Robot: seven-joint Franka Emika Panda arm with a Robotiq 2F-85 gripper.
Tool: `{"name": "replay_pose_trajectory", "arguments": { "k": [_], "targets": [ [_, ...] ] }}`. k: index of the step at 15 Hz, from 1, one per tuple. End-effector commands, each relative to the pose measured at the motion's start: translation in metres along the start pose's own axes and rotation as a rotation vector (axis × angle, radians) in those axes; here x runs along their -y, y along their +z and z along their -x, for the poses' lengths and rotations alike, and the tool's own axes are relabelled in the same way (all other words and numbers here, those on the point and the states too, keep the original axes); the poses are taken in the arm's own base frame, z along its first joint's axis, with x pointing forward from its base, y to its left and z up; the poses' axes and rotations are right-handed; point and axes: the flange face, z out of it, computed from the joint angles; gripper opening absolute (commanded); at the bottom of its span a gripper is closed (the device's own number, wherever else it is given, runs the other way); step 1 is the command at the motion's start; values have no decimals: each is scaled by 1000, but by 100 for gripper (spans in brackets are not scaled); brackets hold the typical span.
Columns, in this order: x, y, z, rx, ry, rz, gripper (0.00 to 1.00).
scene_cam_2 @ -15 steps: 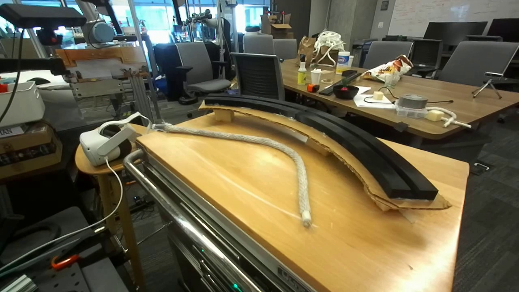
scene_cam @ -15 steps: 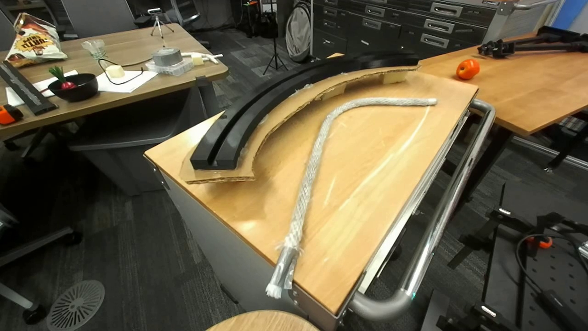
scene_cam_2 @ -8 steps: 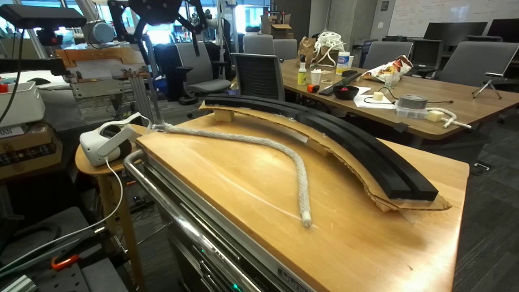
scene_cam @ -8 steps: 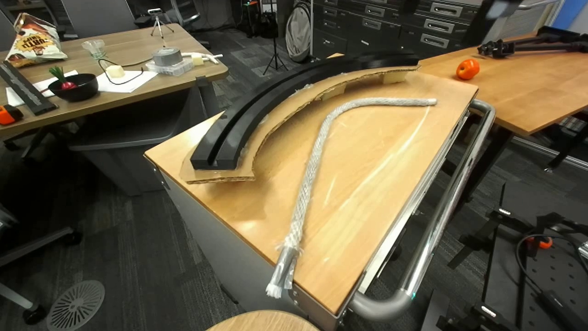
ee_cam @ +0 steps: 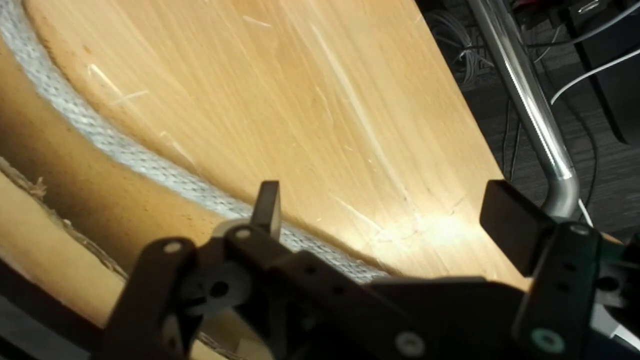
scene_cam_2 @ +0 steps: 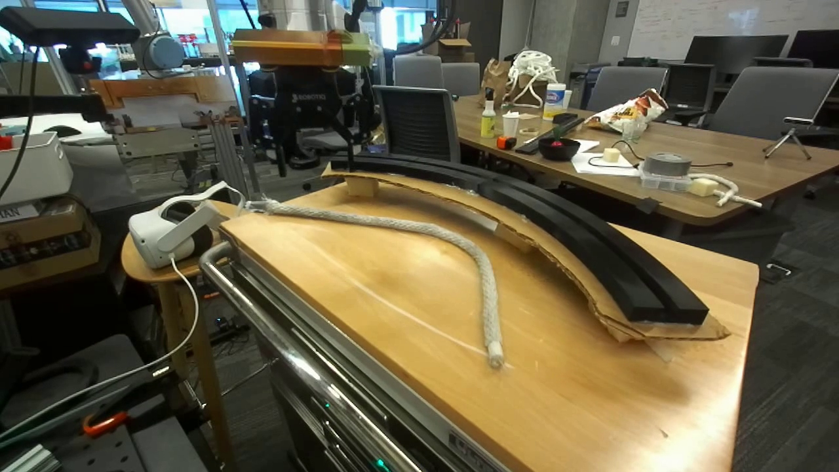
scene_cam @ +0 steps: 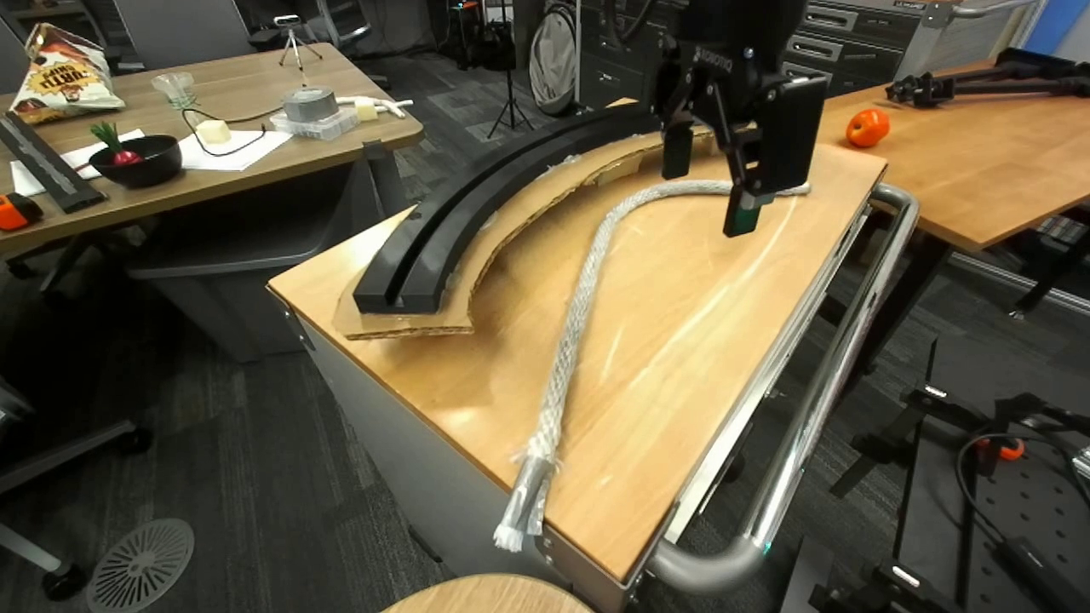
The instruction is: Place the rope along the black object
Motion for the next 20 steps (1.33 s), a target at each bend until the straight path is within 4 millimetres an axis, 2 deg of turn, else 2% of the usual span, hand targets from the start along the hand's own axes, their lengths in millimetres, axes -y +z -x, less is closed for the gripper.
{"name": "replay_pose_trajectory", "arguments": {
  "k": [1, 2, 3, 6, 9, 11, 12, 16, 20],
  "targets": [
    [-2, 1, -2, 2, 0, -2, 100],
    [4, -2, 9, 38, -116, 85, 100],
    [6, 0, 17, 59, -154, 102, 100],
    [-6, -5, 29, 57, -264, 202, 100],
    [-19, -12, 25, -45, -369, 233, 100],
    [-27, -7, 15, -130, -421, 174, 100],
    [-20, -5, 21, -62, -366, 183, 100],
    [-20, 1, 21, -65, -372, 168, 100],
    [-24, 16, -3, -51, -396, 210, 100]
  ]
}}
